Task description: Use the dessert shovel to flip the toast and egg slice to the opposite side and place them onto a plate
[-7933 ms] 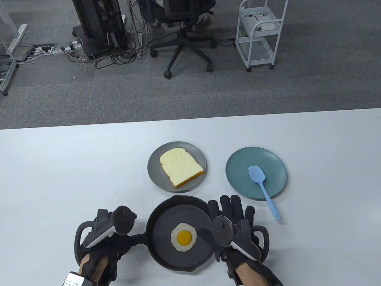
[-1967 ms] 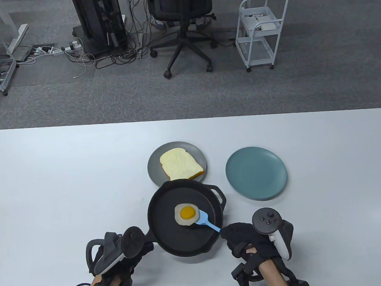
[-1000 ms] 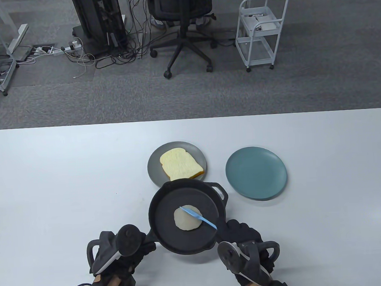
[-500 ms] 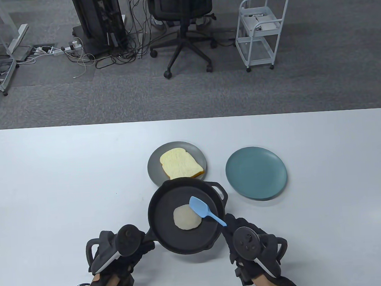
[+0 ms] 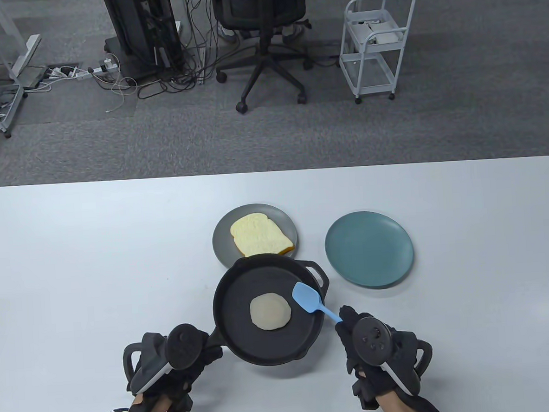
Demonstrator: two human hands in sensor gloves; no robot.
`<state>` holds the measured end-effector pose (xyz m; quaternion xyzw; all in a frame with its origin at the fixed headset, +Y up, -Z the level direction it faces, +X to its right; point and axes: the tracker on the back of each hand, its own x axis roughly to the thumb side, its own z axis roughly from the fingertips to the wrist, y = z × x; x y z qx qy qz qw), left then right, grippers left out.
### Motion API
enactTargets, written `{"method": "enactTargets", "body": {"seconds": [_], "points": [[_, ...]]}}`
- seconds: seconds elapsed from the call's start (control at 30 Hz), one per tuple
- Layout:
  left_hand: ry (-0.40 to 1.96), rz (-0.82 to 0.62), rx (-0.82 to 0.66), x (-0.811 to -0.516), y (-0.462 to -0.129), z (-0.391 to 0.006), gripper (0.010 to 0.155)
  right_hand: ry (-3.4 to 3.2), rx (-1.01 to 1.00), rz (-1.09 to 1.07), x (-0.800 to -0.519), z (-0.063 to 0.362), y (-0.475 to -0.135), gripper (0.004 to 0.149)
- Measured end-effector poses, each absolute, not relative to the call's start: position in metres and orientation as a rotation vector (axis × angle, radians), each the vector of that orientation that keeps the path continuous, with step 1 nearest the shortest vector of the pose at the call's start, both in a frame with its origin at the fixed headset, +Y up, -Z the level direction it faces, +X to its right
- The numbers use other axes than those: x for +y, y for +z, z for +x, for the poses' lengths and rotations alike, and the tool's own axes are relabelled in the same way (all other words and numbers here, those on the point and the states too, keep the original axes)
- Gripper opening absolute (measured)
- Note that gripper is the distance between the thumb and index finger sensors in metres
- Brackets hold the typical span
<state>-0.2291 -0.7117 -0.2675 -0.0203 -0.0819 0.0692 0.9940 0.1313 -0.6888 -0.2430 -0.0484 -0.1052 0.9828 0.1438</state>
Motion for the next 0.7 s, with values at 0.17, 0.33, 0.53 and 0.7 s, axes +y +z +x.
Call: {"method": "enactTargets", "body": {"seconds": [0.17,0.33,0.53,0.7], "points": [[0.149,-0.019,-0.16,-0.711,-0.268,-0.231,0.049,2.809,-0.295,-0.096,-0.692,0.131,-0.243,0.046],[0.152,-0.009,-0.142,-0.708,-0.268,-0.234,0.049,2.728,-0.144,-0.045,-0.694,0.134,-0.248,0.046],[0.12,-0.012,-0.14,-0.71,-0.267,-0.231,0.049,2.5,0.171,-0.139,-0.707,0.145,-0.255,0.047],[0.131,-0.013,-0.141,-0.711,-0.267,-0.228,0.049,2.324,0.247,-0.176,-0.719,0.148,-0.26,0.048]]}}
